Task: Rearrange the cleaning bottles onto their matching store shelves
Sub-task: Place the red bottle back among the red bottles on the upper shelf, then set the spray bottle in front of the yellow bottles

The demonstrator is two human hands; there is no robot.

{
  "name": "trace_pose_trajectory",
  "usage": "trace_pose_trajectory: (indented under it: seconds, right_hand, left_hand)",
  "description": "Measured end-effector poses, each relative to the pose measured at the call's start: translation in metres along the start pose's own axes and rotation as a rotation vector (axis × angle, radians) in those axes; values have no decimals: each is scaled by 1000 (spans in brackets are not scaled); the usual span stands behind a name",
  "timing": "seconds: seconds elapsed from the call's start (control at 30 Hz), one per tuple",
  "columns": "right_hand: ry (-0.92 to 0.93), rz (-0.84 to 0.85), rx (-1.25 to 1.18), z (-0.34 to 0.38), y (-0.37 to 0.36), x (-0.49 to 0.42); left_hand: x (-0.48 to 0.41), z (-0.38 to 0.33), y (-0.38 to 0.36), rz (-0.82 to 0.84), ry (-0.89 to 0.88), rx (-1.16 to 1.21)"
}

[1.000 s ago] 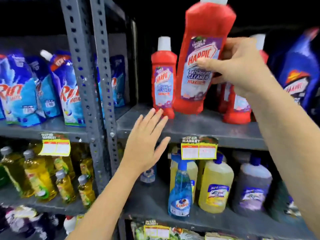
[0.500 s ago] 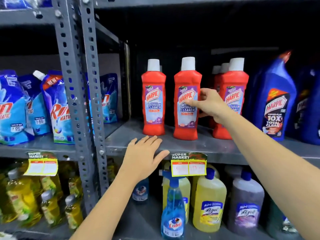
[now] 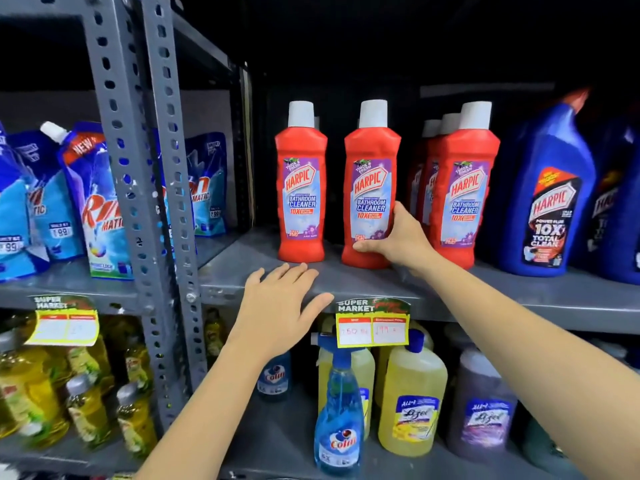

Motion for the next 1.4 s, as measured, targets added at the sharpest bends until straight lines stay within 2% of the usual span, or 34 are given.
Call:
trace_pose_trajectory:
  seconds: [0.43, 0.7, 0.97, 1.03, 1.1, 1.2, 1.3, 1.33, 1.4]
  right_hand:
    - [-13, 37, -1, -19, -1, -2]
    - [-79, 205, -166, -21, -1, -7]
    - [-80, 204, -127, -22, 0, -6]
    - [-64, 206, -48, -20, 2, -1]
    - [2, 118, 113, -14, 5, 7]
    - [224, -218, 315, 0, 15, 30]
    - [548, -660, 171, 6, 28, 80]
    - [645, -725, 112, 2, 29, 102]
    - [739, -687, 78, -17, 17, 147]
  left_hand:
    - [0, -1, 0, 27, 13, -5]
    - [0, -3, 3, 45, 23, 2]
    - [2, -3, 4, 18, 6, -17]
    - [3, -4, 5, -10, -11, 2]
    - [7, -4, 6, -6, -36, 15]
    - [23, 0, 5, -31, -39, 55]
    - [57, 4, -4, -120, -85, 97]
    - [74, 6, -12, -150, -109, 127]
    - [112, 14, -36, -166, -129, 191]
Point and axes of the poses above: each hand's wrist, its own x-axis away from the middle knuckle, its own y-axis out of the back of the hand, z = x × y, the point moved 1 cm from there along -x, towards the middle knuckle, and after that the axes turned 7 degrees about x, right-handed, at the moved point
